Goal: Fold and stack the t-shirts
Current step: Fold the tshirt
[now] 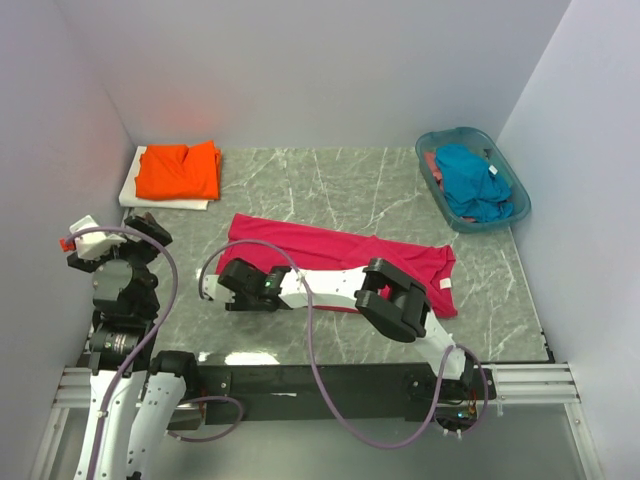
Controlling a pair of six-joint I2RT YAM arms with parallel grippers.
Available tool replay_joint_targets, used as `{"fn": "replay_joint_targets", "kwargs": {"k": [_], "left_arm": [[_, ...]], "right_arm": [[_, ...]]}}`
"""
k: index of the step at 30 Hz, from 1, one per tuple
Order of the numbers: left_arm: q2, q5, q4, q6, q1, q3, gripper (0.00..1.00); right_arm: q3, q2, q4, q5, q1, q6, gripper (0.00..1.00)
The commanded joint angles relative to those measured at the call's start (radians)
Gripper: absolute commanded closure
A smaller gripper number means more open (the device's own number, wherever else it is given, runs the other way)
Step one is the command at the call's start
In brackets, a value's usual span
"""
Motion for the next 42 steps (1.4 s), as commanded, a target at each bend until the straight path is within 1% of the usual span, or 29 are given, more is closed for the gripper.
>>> {"fn": "replay_joint_targets", "kwargs": {"k": [1,3,4,7,8,9,11,12,14,15,19,26,31,32,33,34,35,38,39,40,41,42], "left_arm": [[0.000,0.018,0.033,0.018,-0.003,0.000,0.00],[0.003,0.022,0.032,0.018,-0.003,0.001,0.01],[0.003,0.024,0.033,0.016,-0.003,0.001,0.01],[0.006,0.019,0.029,0.013,-0.003,0.003,0.01],[0.004,0.019,0.029,0.013,-0.003,0.001,0.01],[0.004,0.021,0.032,0.015,-0.003,0.000,0.01],[0.004,0.025,0.032,0.015,-0.003,-0.002,0.01],[0.006,0.028,0.032,0.015,-0.004,0.000,0.01],[0.007,0.033,0.033,0.015,-0.004,0.000,0.01],[0.009,0.037,0.036,0.016,-0.003,-0.002,0.01],[0.014,0.038,0.035,0.015,-0.004,0.000,0.01],[0.014,0.047,0.036,0.018,-0.004,-0.003,0.01],[0.007,0.056,0.040,0.019,-0.004,-0.005,0.00],[0.004,0.057,0.043,0.021,-0.004,-0.005,0.01],[0.003,0.060,0.044,0.022,-0.003,-0.005,0.01],[0.000,0.068,0.047,0.022,-0.003,-0.009,0.01],[0.000,0.088,0.049,0.021,-0.003,-0.008,0.01],[0.001,0.157,0.078,0.027,-0.004,-0.020,0.00],[0.006,0.216,0.085,0.027,-0.003,-0.020,0.00],[0.020,0.259,0.107,0.026,-0.003,-0.023,0.00],[0.033,0.302,0.115,0.023,-0.003,-0.020,0.00],[0.070,0.394,0.122,0.016,-0.003,-0.014,0.00]], "right_arm": [[0.008,0.032,0.001,0.042,-0.001,0.006,0.52],[0.006,0.037,-0.010,0.036,-0.005,0.008,0.58],[0.006,0.038,-0.013,0.027,-0.003,0.006,0.65],[0.003,0.040,-0.019,0.015,-0.005,0.002,0.76],[0.005,0.040,-0.022,0.002,-0.005,0.003,0.79],[0.005,0.040,-0.027,-0.004,-0.005,0.005,0.85],[0.009,0.038,-0.030,-0.019,-0.003,0.003,0.89],[0.011,0.037,-0.032,-0.028,-0.003,0.006,0.93],[0.017,0.029,-0.039,-0.053,0.000,0.008,0.95],[0.020,0.026,-0.042,-0.061,0.002,0.009,0.99],[0.037,0.012,-0.048,-0.091,0.040,0.012,1.00],[0.107,0.032,-0.087,-0.133,0.146,0.034,1.00],[0.129,0.026,-0.107,-0.163,0.178,0.051,1.00],[0.130,0.024,-0.110,-0.165,0.178,0.060,0.92],[0.135,0.020,-0.116,-0.157,0.173,0.060,0.81],[0.124,-0.004,-0.117,-0.151,0.164,0.057,0.68],[0.112,-0.026,-0.114,-0.147,0.152,0.051,0.50],[0.052,-0.142,-0.137,-0.180,0.072,0.025,0.35],[0.035,-0.178,-0.153,-0.224,0.040,0.011,0.34],[-0.003,-0.252,-0.177,-0.264,-0.016,-0.013,0.34],[-0.026,-0.296,-0.230,-0.347,-0.047,-0.077,0.33],[-0.058,-0.342,-0.248,-0.379,-0.076,-0.102,0.32]]}}
